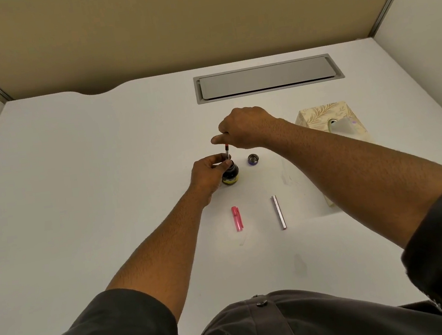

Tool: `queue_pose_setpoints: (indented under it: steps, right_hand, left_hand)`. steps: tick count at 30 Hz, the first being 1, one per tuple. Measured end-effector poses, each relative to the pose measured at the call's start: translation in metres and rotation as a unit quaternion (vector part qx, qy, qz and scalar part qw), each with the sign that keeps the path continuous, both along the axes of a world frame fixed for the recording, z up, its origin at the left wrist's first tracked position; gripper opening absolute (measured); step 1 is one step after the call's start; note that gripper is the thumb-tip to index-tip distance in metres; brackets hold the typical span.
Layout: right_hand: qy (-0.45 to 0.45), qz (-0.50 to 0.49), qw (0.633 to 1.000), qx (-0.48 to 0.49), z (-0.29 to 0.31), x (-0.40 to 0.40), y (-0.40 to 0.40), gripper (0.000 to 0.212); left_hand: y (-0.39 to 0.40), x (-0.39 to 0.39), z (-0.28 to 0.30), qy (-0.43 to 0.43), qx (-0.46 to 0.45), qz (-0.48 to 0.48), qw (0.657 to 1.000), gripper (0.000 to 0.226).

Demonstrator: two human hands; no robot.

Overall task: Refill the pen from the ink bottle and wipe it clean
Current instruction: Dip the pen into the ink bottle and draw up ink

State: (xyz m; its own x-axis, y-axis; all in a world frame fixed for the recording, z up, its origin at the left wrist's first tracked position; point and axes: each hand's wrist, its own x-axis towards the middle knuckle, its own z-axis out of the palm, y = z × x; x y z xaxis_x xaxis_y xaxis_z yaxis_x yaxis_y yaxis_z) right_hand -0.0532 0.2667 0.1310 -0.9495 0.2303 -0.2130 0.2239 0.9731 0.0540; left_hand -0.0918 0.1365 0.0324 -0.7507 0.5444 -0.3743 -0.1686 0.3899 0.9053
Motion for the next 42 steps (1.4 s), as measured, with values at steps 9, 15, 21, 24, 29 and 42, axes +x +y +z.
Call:
queue_pose_setpoints:
  steps: [9, 15, 21, 24, 29, 42]
  right_hand:
    - [0.003, 0.014, 1.0, -0.026, 0.0028, 0.0032, 0.0031, 0.017]
    - [-0.012, 0.007, 1.0, -0.013, -0.0004, -0.0014, 0.0001, 0.041]
    - [-0.003, 0.0, 1.0, -0.006, 0.0033, -0.0001, 0.0025, 0.042]
    - [0.008, 0.01, 0.999, -0.04, 0.0056, 0.0016, 0.0052, 0.027]
    - [0.0, 0.017, 0.998, -0.062, 0.0058, 0.0012, 0.0043, 0.014]
    - [-0.016, 0.004, 1.0, -0.01, 0.0087, -0.0017, -0.0004, 0.039]
  left_hand:
    - [0.0001, 0.0, -0.0006, -0.002, 0.001, 0.007, 1.0, 0.026]
    - [0.0003, 0.0017, 0.0014, -0.004, 0.005, 0.009, 1.0, 0.028]
    - [-0.0002, 0.0013, 0.0009, -0.01, 0.003, 0.011, 1.0, 0.029]
    - [0.0002, 0.0012, 0.0005, -0.006, 0.002, 0.011, 1.0, 0.028]
    - [0.0005, 0.0018, 0.0018, -0.005, -0.003, 0.01, 1.0, 0.027]
    - [-0.0003, 0.0021, 0.0028, -0.008, -0.005, 0.013, 1.0, 0.029]
